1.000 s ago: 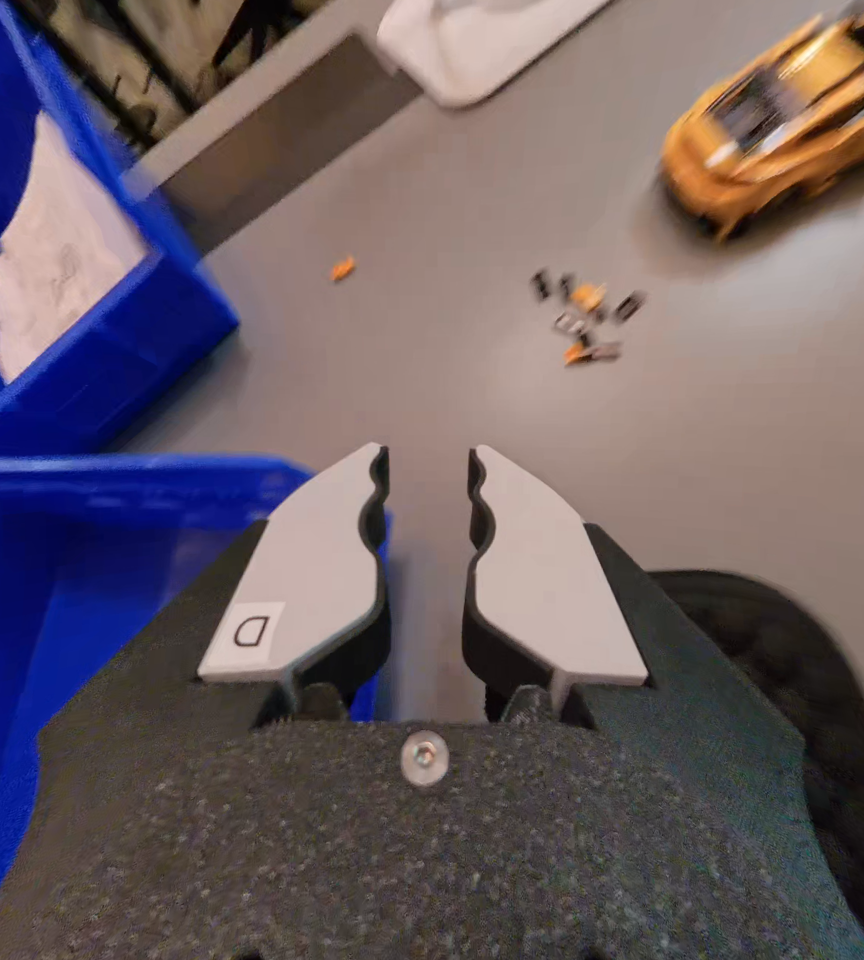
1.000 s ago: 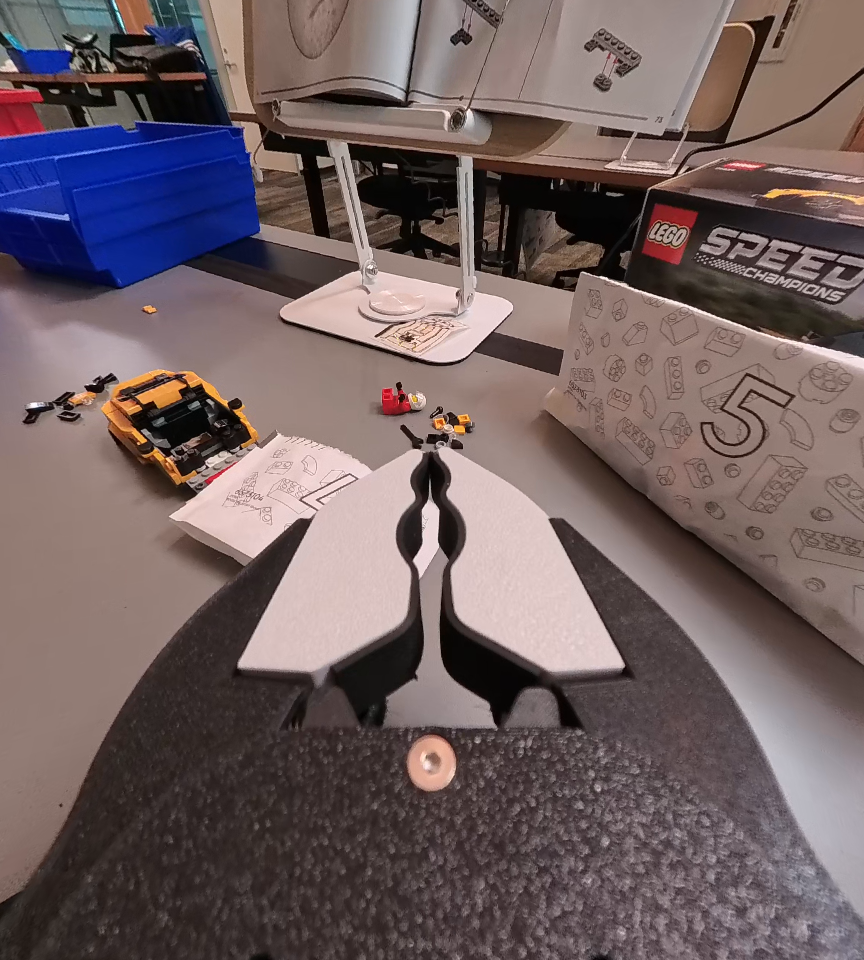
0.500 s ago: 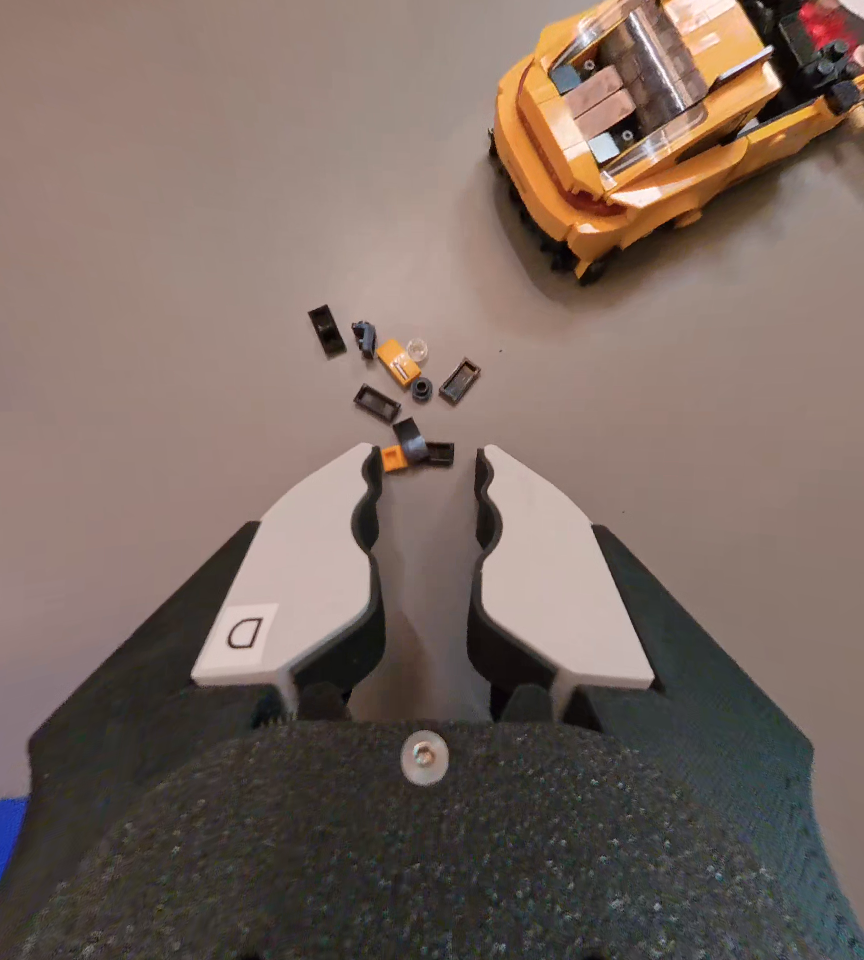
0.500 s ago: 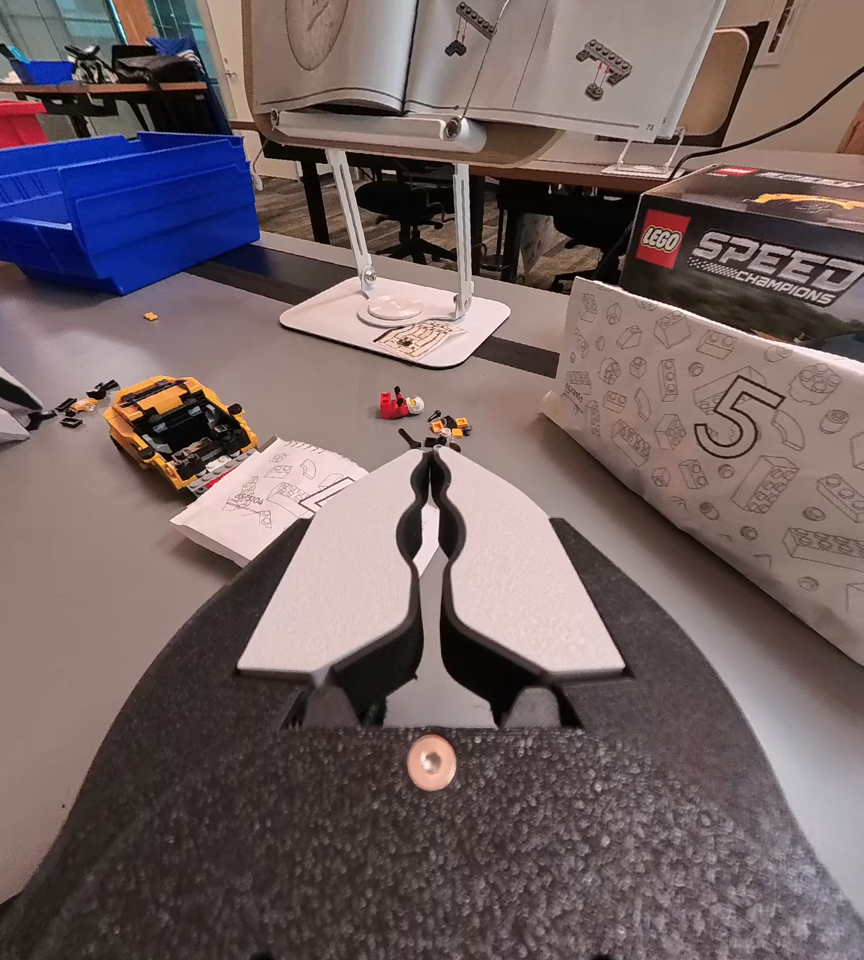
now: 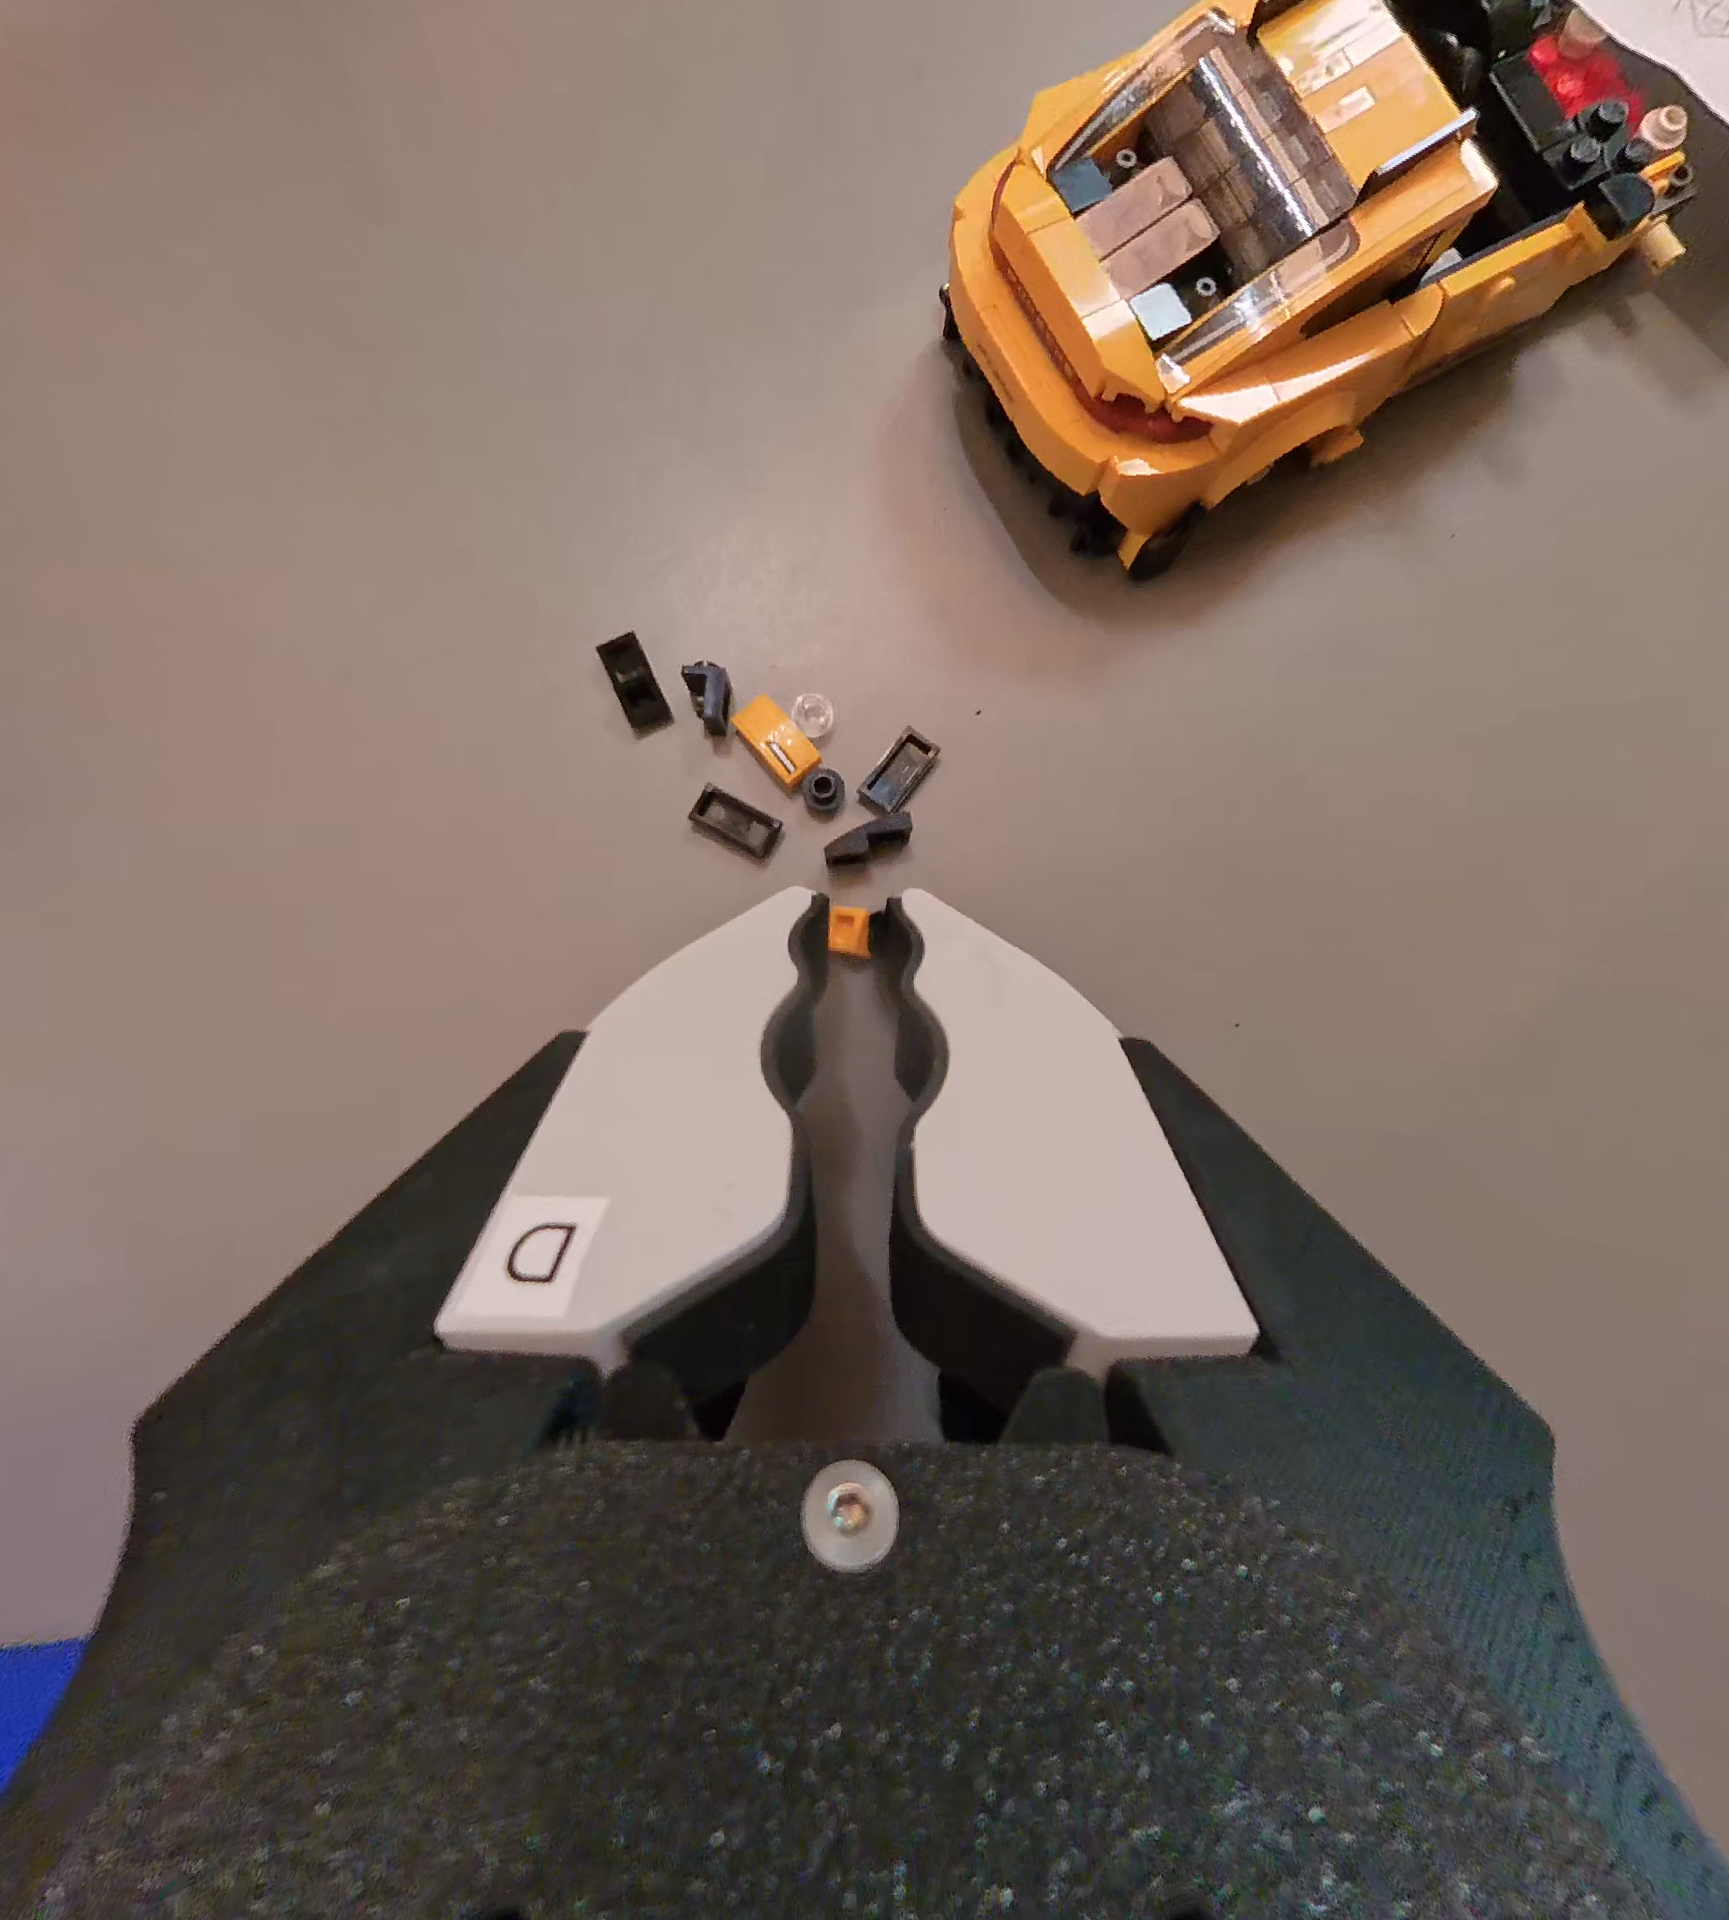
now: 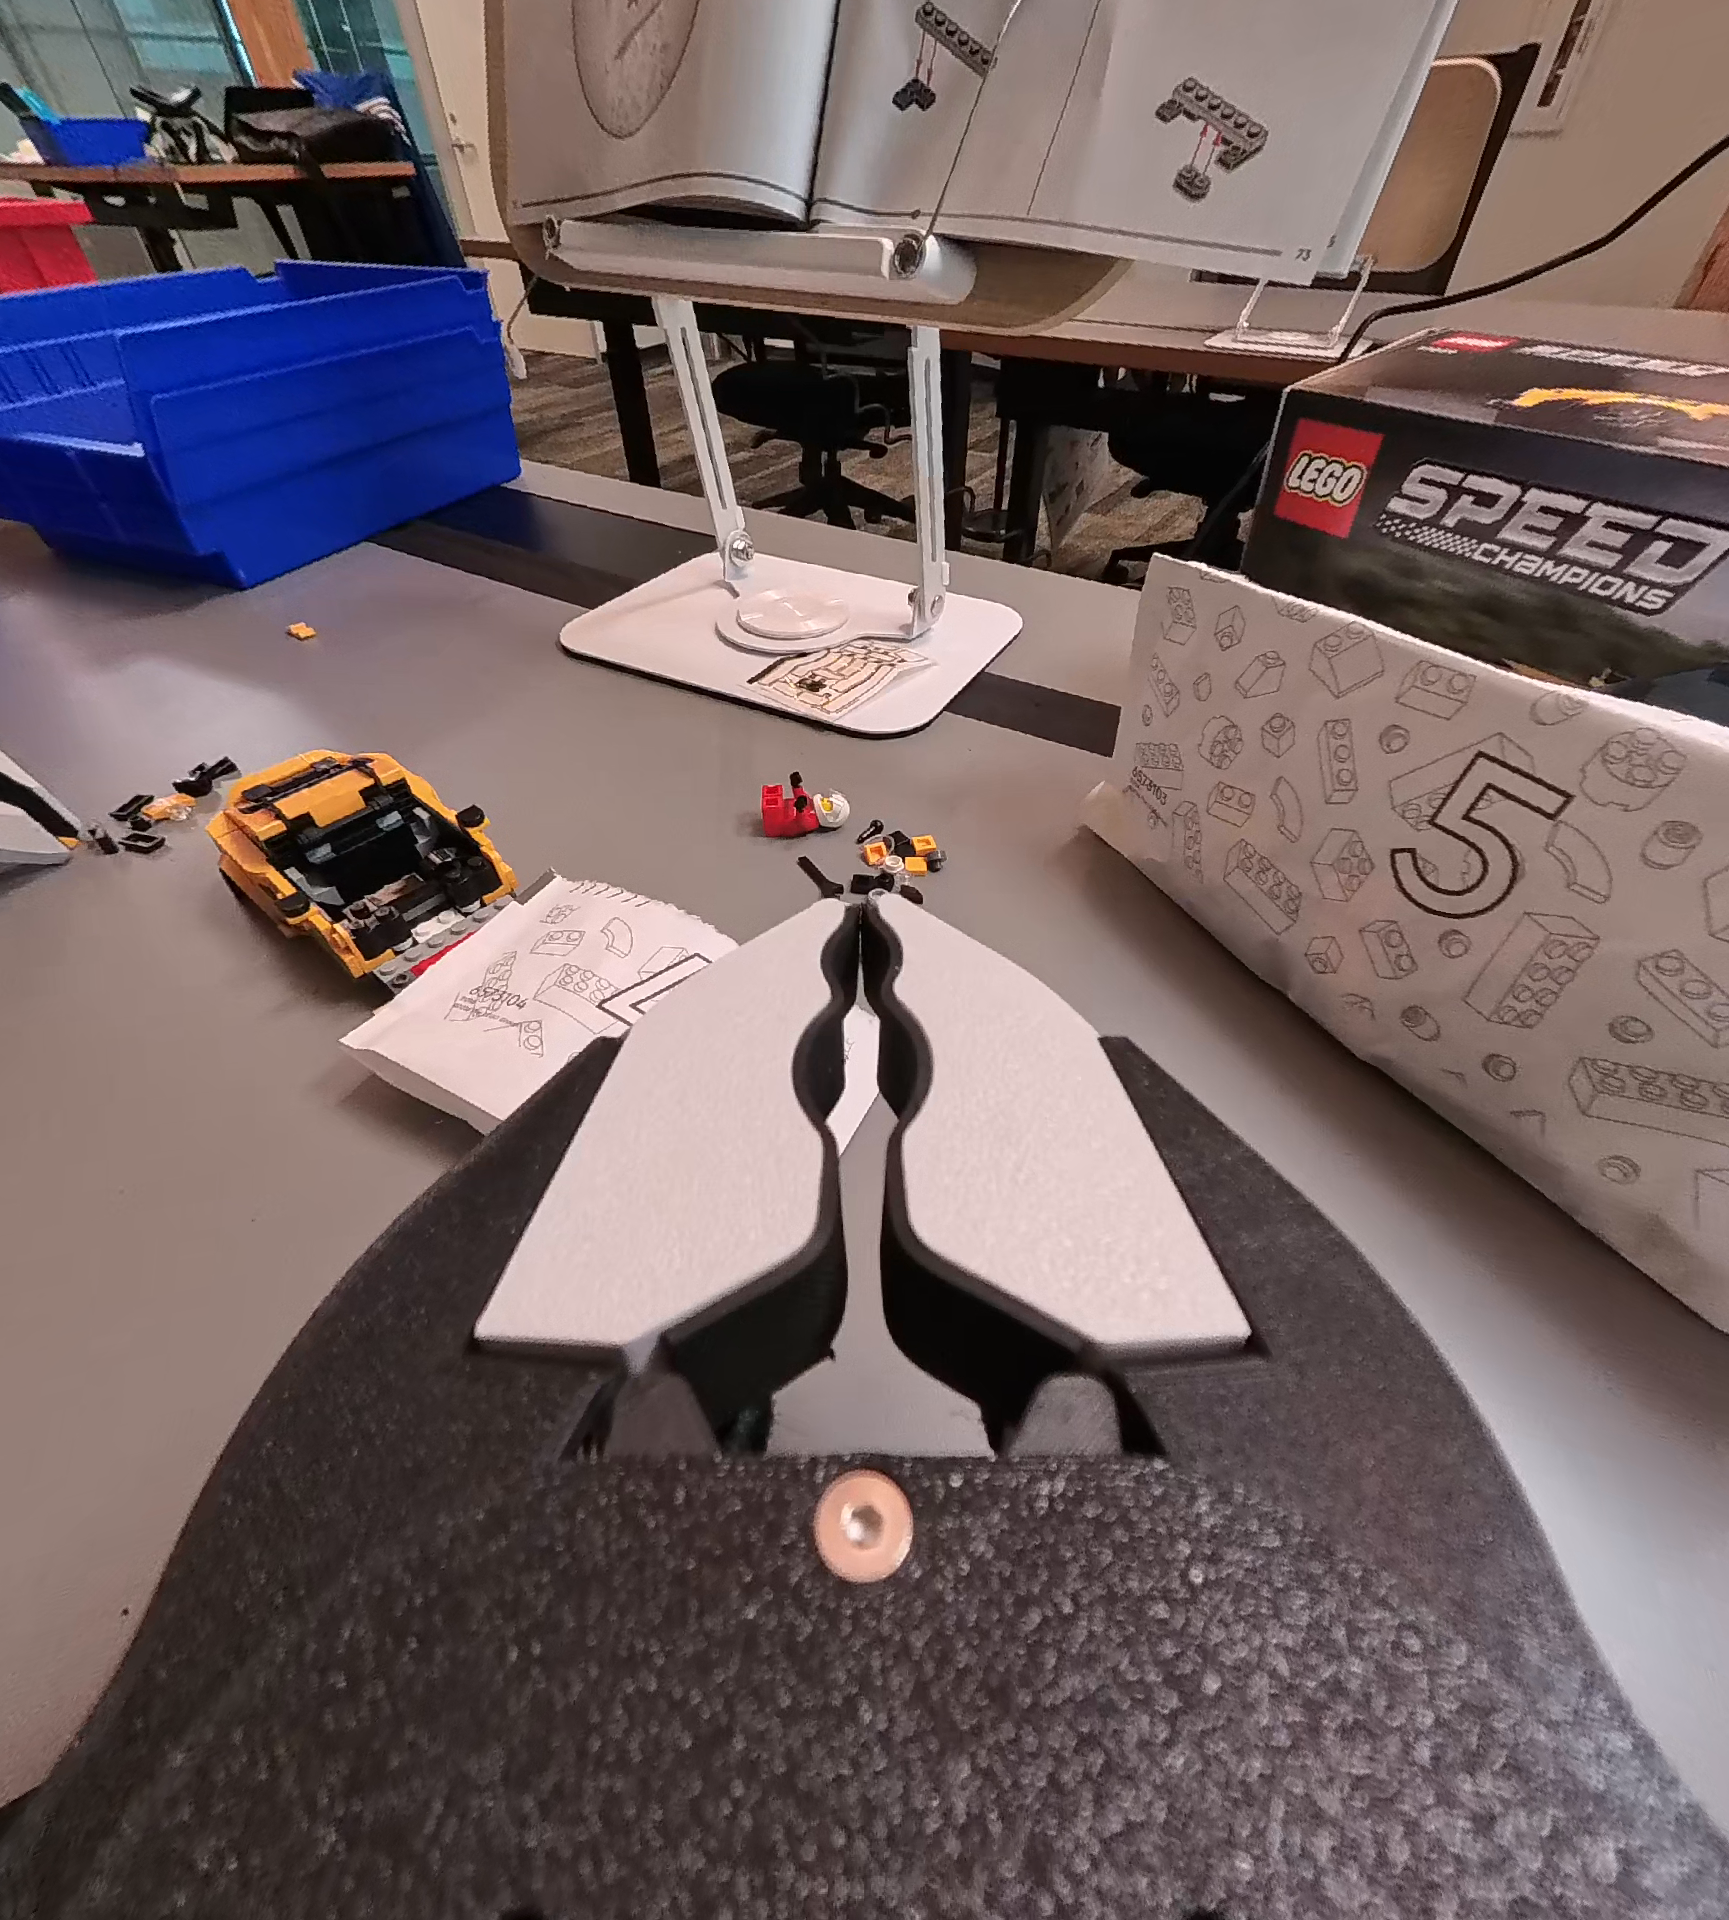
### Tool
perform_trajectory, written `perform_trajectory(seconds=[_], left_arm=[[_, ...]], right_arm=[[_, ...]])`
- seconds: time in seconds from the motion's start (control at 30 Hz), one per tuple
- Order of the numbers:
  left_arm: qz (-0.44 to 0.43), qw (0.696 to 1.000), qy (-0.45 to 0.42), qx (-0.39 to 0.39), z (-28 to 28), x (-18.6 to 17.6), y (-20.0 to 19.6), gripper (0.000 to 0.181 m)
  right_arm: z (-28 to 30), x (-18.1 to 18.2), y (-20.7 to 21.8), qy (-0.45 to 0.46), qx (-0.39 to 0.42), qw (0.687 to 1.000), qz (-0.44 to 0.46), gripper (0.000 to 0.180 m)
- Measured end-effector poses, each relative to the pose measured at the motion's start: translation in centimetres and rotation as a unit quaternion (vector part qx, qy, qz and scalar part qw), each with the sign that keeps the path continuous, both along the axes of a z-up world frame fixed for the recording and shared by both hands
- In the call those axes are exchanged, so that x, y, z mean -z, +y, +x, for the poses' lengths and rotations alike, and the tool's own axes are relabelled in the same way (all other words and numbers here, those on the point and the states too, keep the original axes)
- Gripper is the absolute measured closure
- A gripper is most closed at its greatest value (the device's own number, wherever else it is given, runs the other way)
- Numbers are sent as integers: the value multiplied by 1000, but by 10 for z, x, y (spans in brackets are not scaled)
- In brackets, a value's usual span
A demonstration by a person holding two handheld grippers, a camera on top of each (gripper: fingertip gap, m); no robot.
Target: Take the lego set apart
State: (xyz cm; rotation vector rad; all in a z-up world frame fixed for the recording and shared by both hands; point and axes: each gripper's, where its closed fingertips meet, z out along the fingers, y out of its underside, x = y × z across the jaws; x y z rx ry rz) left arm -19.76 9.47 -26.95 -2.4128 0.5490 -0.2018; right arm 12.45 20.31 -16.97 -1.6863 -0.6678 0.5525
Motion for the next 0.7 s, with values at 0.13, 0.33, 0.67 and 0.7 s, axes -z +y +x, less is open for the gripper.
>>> perform_trajectory(seconds=[0.13,0.33,0.67,0.7], left_arm=[[27,1000,-16,-3,-3,-18,-4,172],[138,985,-8,-106,-70,-100,-27,178],[85,952,34,-292,-199,-77,-79,150],[85,952,35,-293,-199,-73,-79,147]], right_arm=[[1,-1,0,1,2,1000,1,180],[0,1,0,1,-1,1000,-3,180],[-1,2,0,-3,0,1000,-1,180],[-1,2,0,-4,0,1000,-2,180]])
